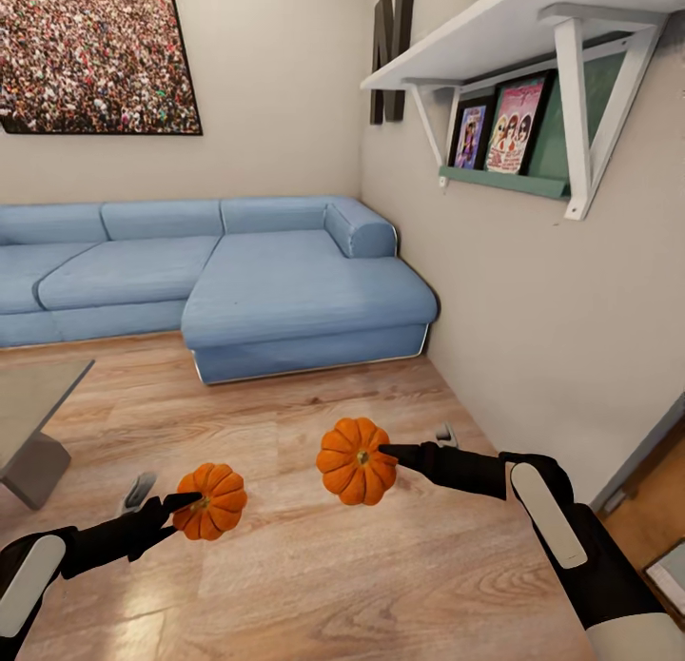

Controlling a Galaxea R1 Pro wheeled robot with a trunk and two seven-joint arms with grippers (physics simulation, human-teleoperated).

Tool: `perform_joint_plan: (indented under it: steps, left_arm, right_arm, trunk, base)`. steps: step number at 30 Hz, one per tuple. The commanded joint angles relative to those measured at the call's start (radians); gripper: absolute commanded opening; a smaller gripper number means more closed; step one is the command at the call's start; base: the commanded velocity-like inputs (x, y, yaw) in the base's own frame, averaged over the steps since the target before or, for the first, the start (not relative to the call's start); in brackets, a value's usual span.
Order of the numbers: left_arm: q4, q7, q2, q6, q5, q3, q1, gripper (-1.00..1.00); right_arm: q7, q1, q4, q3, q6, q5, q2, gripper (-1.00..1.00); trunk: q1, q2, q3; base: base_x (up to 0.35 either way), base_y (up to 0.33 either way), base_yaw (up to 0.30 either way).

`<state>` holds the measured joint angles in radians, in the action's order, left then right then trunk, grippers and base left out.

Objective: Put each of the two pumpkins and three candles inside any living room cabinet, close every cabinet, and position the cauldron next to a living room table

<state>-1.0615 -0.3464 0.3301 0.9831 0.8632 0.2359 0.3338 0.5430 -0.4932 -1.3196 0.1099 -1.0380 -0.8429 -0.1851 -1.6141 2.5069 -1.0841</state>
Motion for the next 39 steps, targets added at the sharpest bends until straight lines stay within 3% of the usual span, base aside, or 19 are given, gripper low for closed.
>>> perform_joint_plan:
  steps: [1,5,15,39]
  left_arm:
    - [0.0,-0.006,0.0,0.005,-0.005,0.002,0.001,-1.0]
    - [0.0,-0.006,0.0,0.005,-0.005,0.002,0.001,-1.0]
    - [0.0,-0.007,0.001,0.005,-0.004,0.003,0.001,-1.0]
    - [0.0,-0.007,0.0,0.005,-0.004,0.002,0.001,-1.0]
  right_arm:
    - [0.008,-0.001,0.0,0.001,-0.002,0.004,-0.001,-1.0]
    - [0.006,-0.001,0.0,0.001,-0.002,0.004,-0.001,-1.0]
    - [0.008,-0.001,0.0,0.001,-0.002,0.004,-0.001,-1.0]
    - [0.004,-0.001,0.0,0.001,-0.002,0.005,-0.001,-1.0]
  trunk:
    - [0.001,0.0,0.001]
    - [0.002,-0.001,0.01]
    - [0.002,-0.001,-0.006]
    - [0.013,-0.006,0.047]
  base:
    - [0.0,0.0,0.0]
    - [0.0,0.0,0.0]
    - [0.0,0.0,0.0]
    - [0.0,0.0,0.0]
